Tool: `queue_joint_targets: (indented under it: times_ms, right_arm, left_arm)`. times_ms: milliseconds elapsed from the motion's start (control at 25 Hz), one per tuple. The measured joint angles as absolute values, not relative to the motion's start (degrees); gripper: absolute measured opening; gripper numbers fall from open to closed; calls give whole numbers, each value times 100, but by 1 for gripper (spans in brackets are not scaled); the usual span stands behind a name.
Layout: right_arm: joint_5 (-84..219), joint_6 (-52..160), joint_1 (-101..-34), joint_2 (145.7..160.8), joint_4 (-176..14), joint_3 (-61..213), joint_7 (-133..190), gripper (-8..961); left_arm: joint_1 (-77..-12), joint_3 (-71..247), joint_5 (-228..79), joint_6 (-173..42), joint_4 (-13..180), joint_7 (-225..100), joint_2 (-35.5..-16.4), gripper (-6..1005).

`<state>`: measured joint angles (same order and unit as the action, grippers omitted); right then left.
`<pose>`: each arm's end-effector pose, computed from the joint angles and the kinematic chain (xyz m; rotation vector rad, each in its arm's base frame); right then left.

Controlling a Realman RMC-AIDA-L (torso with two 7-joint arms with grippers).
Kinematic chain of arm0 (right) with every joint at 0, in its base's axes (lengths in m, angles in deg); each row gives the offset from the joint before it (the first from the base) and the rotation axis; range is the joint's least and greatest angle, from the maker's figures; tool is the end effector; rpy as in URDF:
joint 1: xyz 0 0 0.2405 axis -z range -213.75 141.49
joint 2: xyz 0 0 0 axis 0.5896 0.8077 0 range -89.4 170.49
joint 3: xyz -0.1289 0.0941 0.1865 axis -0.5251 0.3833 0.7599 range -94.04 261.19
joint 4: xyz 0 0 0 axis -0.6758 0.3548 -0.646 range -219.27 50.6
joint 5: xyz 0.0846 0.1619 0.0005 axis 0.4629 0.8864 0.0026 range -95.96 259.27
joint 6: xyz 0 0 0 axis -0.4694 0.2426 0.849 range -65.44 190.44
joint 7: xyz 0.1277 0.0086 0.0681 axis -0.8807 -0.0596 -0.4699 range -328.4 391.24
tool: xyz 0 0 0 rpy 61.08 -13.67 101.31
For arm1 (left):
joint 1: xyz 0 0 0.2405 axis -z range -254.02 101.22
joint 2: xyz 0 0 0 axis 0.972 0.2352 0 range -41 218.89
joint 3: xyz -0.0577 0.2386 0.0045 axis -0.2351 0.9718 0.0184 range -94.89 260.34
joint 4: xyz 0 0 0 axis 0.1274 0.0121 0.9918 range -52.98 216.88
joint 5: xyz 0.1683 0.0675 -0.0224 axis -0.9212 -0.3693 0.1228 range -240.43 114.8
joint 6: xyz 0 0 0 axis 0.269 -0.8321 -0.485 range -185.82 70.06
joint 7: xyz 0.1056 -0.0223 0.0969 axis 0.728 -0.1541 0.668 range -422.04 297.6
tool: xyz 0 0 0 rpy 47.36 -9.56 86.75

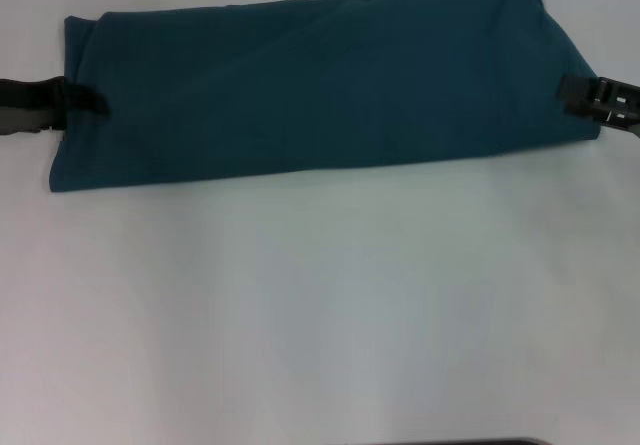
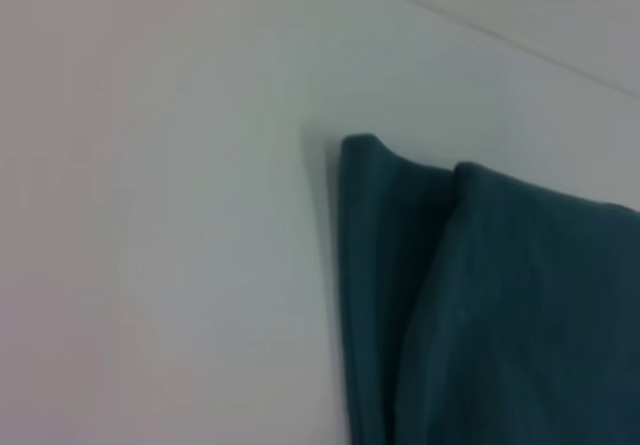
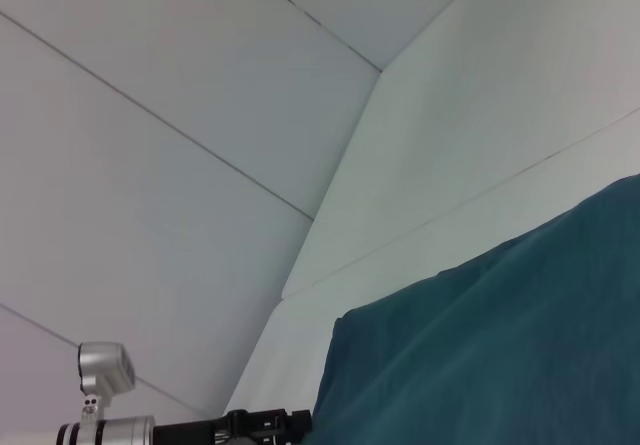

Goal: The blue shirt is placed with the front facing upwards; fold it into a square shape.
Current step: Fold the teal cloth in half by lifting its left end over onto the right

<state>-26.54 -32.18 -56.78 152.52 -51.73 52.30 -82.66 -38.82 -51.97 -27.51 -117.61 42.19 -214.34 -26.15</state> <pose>0.2989 0.2681 0.0625 -2.2117 1.6284 1.0270 -0.2992 0.3707 0.0327 -1.8484 -1.7314 -0.1463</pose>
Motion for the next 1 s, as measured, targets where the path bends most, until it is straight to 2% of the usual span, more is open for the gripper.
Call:
queue_joint_targets:
  times_ms: [1000]
  right_arm:
    - [-2659,-3209,-5687,15252,-5173,5229,-8234,900]
  left_arm:
    - [-3586,-5277,-2717,-12228,4415,-21522,-2552,644]
